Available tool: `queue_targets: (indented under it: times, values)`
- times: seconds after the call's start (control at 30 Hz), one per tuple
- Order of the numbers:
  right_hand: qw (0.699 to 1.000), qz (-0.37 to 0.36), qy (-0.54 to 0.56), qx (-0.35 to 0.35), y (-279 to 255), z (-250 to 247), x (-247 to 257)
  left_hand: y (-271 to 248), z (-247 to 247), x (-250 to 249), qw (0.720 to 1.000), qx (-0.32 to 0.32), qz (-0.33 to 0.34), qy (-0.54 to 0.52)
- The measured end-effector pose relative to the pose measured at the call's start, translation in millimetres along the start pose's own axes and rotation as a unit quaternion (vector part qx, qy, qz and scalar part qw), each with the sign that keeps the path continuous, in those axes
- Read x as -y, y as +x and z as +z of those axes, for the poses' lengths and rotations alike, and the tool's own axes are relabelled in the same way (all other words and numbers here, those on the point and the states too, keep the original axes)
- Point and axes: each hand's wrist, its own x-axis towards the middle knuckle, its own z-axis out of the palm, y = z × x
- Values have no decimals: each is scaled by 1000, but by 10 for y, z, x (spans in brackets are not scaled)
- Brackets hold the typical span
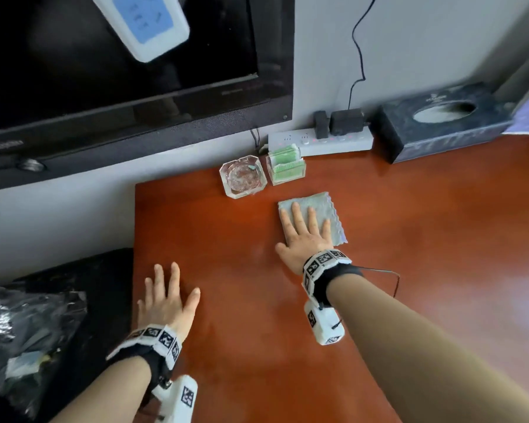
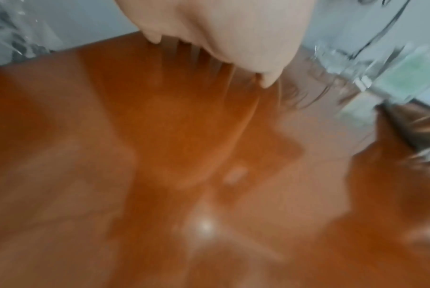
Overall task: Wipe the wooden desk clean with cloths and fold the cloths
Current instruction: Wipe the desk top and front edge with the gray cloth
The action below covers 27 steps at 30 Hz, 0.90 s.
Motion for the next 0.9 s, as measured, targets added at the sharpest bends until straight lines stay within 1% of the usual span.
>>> queue_targets:
  times: [0.07, 0.1, 0.17, 0.27, 0.37, 0.47, 0.53, 0.63, 0.73, 0.8, 0.9]
  values:
    - [1000, -7, -2, 9, -40, 45, 234, 39, -152, -40, 999, 39, 17, 13]
    - [1000, -15, -5, 12, -106, 121, 419, 23, -208, -2, 998, 48, 24, 21]
    - [999, -38, -14, 17, -270, 324, 783, 12, -289, 64, 996, 50, 38, 65]
    - [995, -83, -52, 21, -555, 676, 1178, 8, -248, 83, 988, 27, 57, 138]
    - [991, -112, -71, 28, -789, 902, 1266, -40, -187, 25, 981, 17, 62, 183]
    - [990, -120, -74, 22, -838, 892, 1097, -72, -194, -35, 977, 16, 55, 207]
    - [995, -80, -56, 14, -786, 809, 882, -67, -190, -37, 976, 14, 56, 211]
    - [1000, 5, -25, 4, -688, 651, 461, -45, -140, 9, 978, 7, 59, 198]
    - [998, 58, -8, -8, -595, 502, 123, -19, -69, 38, 982, -5, 63, 179]
    - [997, 76, 1, -19, -532, 464, 85, 0, -38, 41, 984, -12, 60, 168]
    - [994, 101, 23, -32, -489, 477, 240, 14, -37, 15, 986, -5, 54, 157]
